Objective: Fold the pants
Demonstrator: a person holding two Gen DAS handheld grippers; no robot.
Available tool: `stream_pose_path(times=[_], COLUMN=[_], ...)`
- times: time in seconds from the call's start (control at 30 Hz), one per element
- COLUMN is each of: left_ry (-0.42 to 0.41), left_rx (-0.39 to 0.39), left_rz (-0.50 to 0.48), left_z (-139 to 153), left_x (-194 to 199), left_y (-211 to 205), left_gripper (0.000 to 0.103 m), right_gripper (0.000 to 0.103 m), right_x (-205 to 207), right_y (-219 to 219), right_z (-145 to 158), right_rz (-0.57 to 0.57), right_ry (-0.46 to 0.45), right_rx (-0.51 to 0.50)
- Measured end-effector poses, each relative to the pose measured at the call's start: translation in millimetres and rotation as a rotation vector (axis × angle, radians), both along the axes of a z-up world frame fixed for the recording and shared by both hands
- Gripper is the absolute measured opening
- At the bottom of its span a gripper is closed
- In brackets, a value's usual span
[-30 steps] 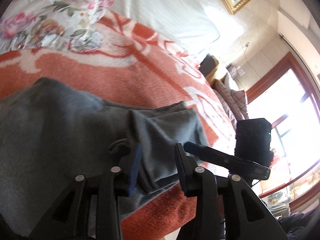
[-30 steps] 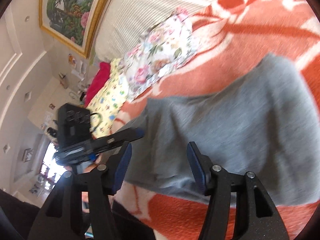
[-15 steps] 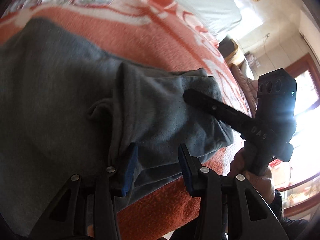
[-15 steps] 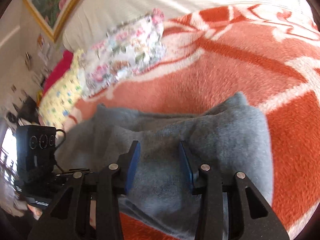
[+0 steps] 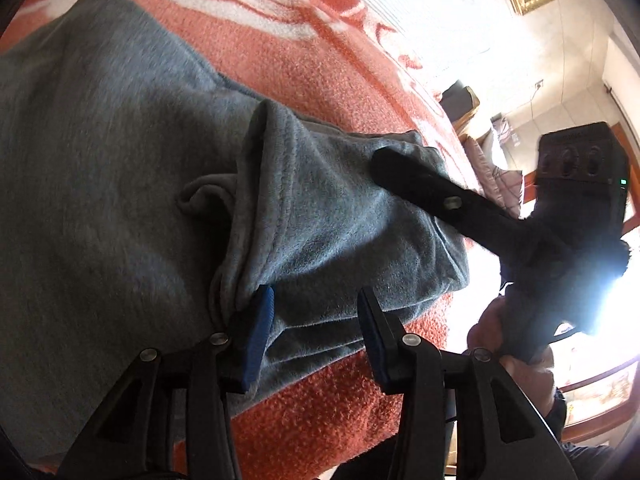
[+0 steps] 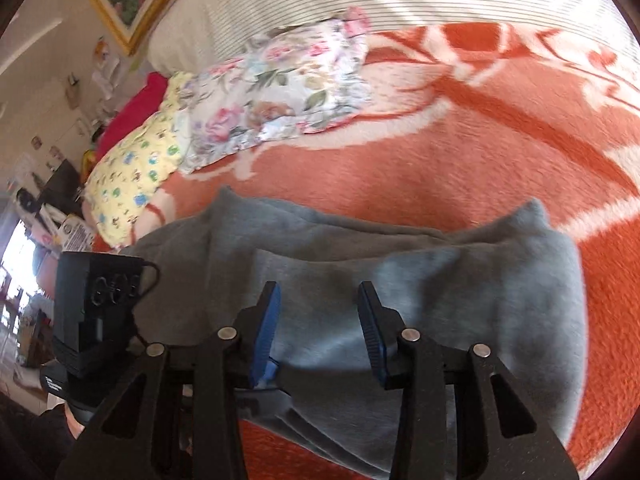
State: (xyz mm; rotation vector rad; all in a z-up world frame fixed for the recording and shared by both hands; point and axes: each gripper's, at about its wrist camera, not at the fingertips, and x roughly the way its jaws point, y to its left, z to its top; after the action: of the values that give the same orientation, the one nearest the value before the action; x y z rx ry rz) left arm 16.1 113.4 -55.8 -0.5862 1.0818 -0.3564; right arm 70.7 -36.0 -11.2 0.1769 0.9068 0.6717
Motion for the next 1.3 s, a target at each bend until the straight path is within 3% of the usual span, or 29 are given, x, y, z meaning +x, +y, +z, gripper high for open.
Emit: stream_pose_path(times=[0.13,0.3,0.53,0.73,1.0,1.3], left_ry=[0.005,-0.017,-0.064,-0.054,-0.004,0.028], left_rx=[-0.029,-0.035,0.059,0.206,0.132,0.059], left_rz=[0.013,0.037,0.135,0.242,0.506,0.718], left_z=[2,16,40,49,41,36], left_x=[-6,-25,-78,-125,-191,-238], left_y=[6,17,55,94,165,221], left_gripper=[0.044,0.044,0.049,0.051,0.052,0.058], right_gripper=[0.042,0.042,0.042,0.042,0.042,0.045], right_x=[11,8,23,38,27,8], right_y=[4,-1,36,90,182,266], right_z=[-27,-6,22,28,31,30], right_rz=[-0.006,-0.012,0.053,0.137,0.330,0.496], right_ry=[0.101,0.068,0.027,0.037,0.043,0.035], right_rx=[-0.020,0.048,0.037,0.037,0.014,-0.035])
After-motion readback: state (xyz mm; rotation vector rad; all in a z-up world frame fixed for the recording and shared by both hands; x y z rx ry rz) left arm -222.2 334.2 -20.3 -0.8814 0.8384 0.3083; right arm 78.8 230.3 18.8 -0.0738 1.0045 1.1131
